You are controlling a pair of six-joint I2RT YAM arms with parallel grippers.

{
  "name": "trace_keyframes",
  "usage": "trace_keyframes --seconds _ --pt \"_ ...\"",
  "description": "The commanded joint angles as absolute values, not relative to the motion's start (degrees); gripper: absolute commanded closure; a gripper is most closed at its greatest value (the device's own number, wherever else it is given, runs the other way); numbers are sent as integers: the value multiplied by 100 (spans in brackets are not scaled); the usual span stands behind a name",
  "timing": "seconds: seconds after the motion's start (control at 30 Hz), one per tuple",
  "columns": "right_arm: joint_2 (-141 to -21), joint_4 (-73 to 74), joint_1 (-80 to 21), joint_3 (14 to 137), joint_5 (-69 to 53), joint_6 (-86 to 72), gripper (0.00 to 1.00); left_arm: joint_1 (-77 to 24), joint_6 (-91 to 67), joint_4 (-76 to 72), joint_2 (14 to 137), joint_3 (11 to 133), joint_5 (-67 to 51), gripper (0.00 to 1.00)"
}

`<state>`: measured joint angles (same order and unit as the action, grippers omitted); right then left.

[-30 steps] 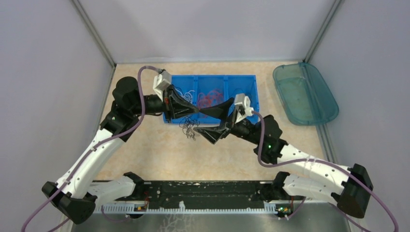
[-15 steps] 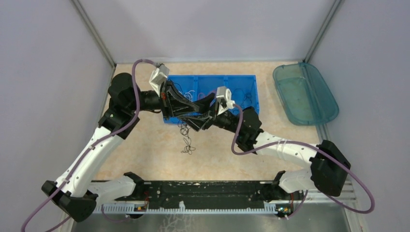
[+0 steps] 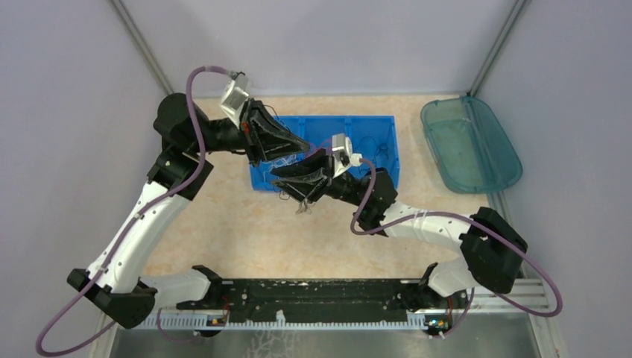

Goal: Untangle the cables
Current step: Untie the cable.

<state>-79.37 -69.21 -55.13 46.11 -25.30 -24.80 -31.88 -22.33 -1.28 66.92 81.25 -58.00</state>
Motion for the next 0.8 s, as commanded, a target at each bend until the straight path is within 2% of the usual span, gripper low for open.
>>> trace_keyframes --seconds 0.0,0.13,0.63,0.77 --pt "-8016 -7416 -5591 4322 -2629 -2753 71 -3199 -2285 -359 6776 8577 -5847 100" --pt "-8057 -7502 -5590 4047 -2561 -2843 75 -3201 -2197 -336 6852 8855 -5832 100" --pt "-8613 -7996 -5681 3512 -2529 -3227 78 -3199 -1699 -159 7238 10125 -5617 100" --pt "-8666 -7857 -5721 3382 -2420 -3165 82 -3200 -1551 -102 7375 10511 -5485 100"
